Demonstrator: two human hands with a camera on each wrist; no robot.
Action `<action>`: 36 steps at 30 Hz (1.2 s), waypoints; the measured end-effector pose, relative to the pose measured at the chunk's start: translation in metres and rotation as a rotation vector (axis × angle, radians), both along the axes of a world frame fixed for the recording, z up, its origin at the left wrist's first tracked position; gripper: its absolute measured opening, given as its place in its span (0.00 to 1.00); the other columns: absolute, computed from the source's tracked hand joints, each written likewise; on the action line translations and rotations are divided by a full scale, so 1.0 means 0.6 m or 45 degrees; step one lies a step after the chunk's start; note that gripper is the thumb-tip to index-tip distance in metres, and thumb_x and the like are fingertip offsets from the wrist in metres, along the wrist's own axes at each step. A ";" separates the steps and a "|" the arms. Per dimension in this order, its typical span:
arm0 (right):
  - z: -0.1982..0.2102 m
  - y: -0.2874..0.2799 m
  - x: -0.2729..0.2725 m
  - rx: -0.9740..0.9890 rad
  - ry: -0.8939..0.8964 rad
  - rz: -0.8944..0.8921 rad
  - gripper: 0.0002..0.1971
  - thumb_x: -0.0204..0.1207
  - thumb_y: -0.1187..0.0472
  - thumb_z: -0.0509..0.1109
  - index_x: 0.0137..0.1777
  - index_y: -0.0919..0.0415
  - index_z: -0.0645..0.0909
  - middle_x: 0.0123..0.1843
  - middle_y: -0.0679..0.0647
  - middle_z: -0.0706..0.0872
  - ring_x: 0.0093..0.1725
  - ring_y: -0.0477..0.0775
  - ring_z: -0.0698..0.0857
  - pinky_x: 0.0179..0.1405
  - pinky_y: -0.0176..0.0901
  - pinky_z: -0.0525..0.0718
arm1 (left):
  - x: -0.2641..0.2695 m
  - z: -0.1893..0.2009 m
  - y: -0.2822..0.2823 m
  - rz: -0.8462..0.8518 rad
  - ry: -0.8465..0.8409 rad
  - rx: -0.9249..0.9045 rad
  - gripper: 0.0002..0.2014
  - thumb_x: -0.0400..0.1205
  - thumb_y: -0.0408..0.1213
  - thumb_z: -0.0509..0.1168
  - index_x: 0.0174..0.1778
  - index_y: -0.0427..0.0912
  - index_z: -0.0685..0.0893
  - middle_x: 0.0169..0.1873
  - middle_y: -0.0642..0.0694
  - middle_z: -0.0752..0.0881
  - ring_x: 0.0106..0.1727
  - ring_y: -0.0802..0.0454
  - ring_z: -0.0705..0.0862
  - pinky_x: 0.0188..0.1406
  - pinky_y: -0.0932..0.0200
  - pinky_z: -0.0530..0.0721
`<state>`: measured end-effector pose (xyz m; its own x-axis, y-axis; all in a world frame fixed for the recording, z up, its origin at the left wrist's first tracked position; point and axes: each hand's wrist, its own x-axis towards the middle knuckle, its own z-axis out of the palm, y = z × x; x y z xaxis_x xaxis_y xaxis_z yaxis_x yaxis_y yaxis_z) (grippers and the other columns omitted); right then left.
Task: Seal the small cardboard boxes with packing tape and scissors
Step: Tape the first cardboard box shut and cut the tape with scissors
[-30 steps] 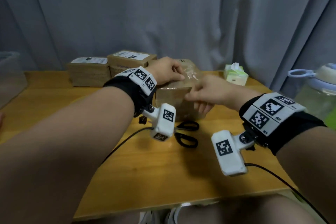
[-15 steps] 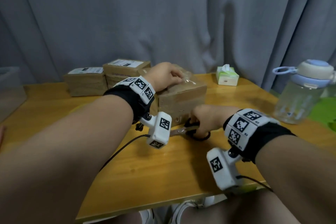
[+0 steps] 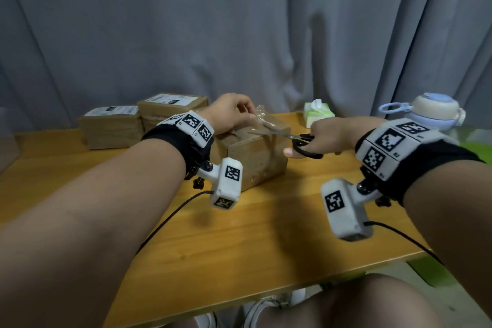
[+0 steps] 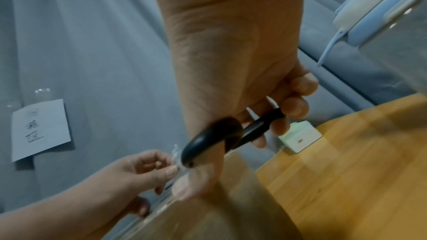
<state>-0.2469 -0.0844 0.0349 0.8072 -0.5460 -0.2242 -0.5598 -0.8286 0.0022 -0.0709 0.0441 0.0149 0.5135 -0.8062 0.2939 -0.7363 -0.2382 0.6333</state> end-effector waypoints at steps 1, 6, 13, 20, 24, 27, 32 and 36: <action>-0.001 0.010 0.006 -0.028 0.001 0.007 0.38 0.61 0.19 0.59 0.35 0.59 0.77 0.35 0.53 0.80 0.37 0.54 0.79 0.51 0.49 0.81 | -0.002 0.000 0.001 -0.002 -0.004 0.004 0.05 0.80 0.36 0.69 0.46 0.39 0.84 0.40 0.44 0.80 0.28 0.53 0.77 0.22 0.64 0.80; -0.003 0.042 0.030 -0.118 -0.017 0.016 0.33 0.71 0.25 0.58 0.32 0.60 0.72 0.31 0.53 0.76 0.35 0.54 0.76 0.46 0.45 0.74 | 0.005 -0.011 -0.007 0.021 -0.028 -0.052 0.05 0.80 0.39 0.69 0.43 0.41 0.85 0.52 0.40 0.72 0.30 0.51 0.77 0.19 0.69 0.79; -0.016 0.044 0.052 -0.187 -0.027 0.017 0.35 0.68 0.24 0.60 0.31 0.60 0.73 0.31 0.54 0.81 0.41 0.58 0.83 0.58 0.54 0.82 | 0.011 -0.021 -0.009 0.081 -0.085 -0.080 0.05 0.79 0.39 0.70 0.47 0.43 0.85 0.52 0.45 0.64 0.49 0.54 0.69 0.64 0.63 0.70; -0.022 0.045 0.055 -0.142 -0.048 -0.015 0.34 0.70 0.26 0.62 0.28 0.61 0.74 0.27 0.53 0.80 0.32 0.55 0.80 0.50 0.50 0.82 | -0.011 -0.004 -0.006 0.115 0.014 -0.352 0.02 0.87 0.38 0.57 0.48 0.46 0.72 0.48 0.44 0.69 0.40 0.50 0.75 0.27 0.61 0.86; -0.023 0.026 0.035 0.299 -0.194 -0.125 0.31 0.71 0.31 0.67 0.30 0.62 0.78 0.22 0.50 0.77 0.23 0.50 0.72 0.28 0.39 0.71 | -0.014 -0.022 0.016 0.150 -0.213 -0.134 0.06 0.88 0.40 0.49 0.52 0.42 0.67 0.41 0.43 0.80 0.46 0.41 0.84 0.48 0.40 0.83; -0.042 0.005 0.030 0.683 -0.592 -0.315 0.22 0.77 0.43 0.70 0.38 0.64 0.77 0.28 0.55 0.78 0.22 0.48 0.67 0.23 0.37 0.67 | -0.022 -0.034 0.029 0.148 -0.385 -0.017 0.06 0.89 0.40 0.48 0.53 0.43 0.66 0.44 0.40 0.85 0.46 0.42 0.84 0.48 0.40 0.82; -0.094 -0.019 0.021 0.515 -0.718 -0.536 0.12 0.84 0.61 0.60 0.45 0.70 0.76 0.34 0.64 0.82 0.31 0.59 0.78 0.33 0.47 0.78 | -0.022 -0.022 0.052 0.124 -0.591 0.195 0.08 0.89 0.41 0.48 0.56 0.41 0.67 0.45 0.41 0.85 0.44 0.41 0.82 0.44 0.44 0.80; -0.133 -0.009 0.012 0.391 -0.472 -0.483 0.16 0.79 0.56 0.71 0.37 0.69 0.78 0.28 0.61 0.86 0.25 0.54 0.83 0.30 0.45 0.85 | -0.022 -0.021 0.073 0.110 -0.697 0.298 0.06 0.89 0.43 0.49 0.50 0.44 0.65 0.37 0.46 0.80 0.39 0.43 0.78 0.35 0.52 0.70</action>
